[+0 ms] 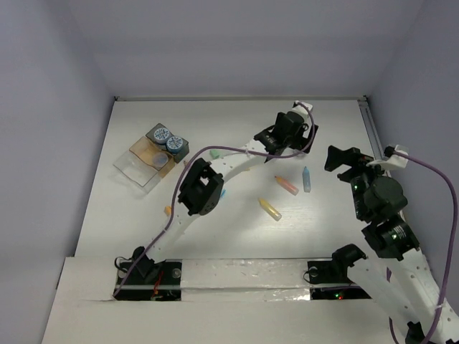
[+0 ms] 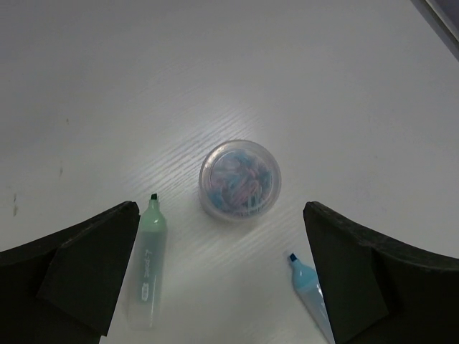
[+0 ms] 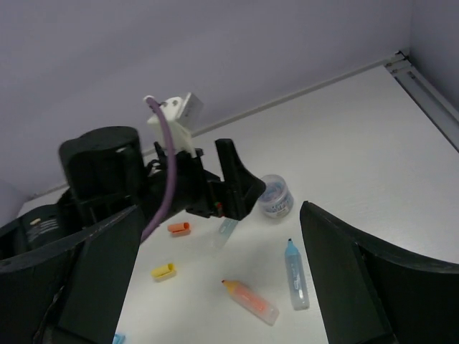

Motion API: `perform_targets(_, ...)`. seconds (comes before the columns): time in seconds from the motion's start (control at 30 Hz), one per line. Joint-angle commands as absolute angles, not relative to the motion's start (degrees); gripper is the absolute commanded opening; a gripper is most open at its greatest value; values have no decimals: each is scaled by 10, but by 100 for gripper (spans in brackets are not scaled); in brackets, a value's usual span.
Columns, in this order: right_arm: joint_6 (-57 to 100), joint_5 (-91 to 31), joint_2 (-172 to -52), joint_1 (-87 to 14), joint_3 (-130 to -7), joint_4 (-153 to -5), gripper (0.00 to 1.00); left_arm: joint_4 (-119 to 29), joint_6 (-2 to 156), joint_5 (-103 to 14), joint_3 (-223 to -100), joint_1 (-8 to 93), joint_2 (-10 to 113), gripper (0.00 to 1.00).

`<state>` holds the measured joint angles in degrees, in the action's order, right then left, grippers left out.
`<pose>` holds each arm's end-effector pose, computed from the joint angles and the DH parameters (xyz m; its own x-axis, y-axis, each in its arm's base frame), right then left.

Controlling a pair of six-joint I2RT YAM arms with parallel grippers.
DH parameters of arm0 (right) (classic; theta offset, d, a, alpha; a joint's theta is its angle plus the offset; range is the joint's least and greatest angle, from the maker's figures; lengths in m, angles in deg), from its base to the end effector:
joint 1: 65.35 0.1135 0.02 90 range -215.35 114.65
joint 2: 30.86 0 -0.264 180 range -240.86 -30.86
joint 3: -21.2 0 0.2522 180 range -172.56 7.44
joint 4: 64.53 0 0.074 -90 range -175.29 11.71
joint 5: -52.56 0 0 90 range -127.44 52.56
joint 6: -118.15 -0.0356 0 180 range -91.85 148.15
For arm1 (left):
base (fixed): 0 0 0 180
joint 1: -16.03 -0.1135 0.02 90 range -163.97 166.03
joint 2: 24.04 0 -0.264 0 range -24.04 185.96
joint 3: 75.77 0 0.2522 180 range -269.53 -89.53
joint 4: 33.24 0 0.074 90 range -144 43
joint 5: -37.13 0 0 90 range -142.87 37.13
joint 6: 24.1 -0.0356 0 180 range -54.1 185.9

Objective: Sort the stationery into containers
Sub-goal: Pick up the stationery from the center of the board.

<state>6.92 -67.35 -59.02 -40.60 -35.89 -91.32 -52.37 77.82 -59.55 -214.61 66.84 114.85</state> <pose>0.1098 0.0311 0.3640 0.0641 0.3752 -0.9247 0.0713 0.9226 0.3792 0.3662 -0.4426 0.2509 -0.3478 0.1019 -0.9320 0.6424 0.7500 -0.1577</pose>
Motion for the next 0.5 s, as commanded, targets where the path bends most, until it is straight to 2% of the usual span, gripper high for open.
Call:
perform_targets(0.0,71,-642,-600,-409,-357,-892,95,-546,754,-614,-2248,677,1187,99)
perform_targets(0.47,76,-579,-616,-409,-354,-880,94,-530,740,-621,-2309,689,1279,99)
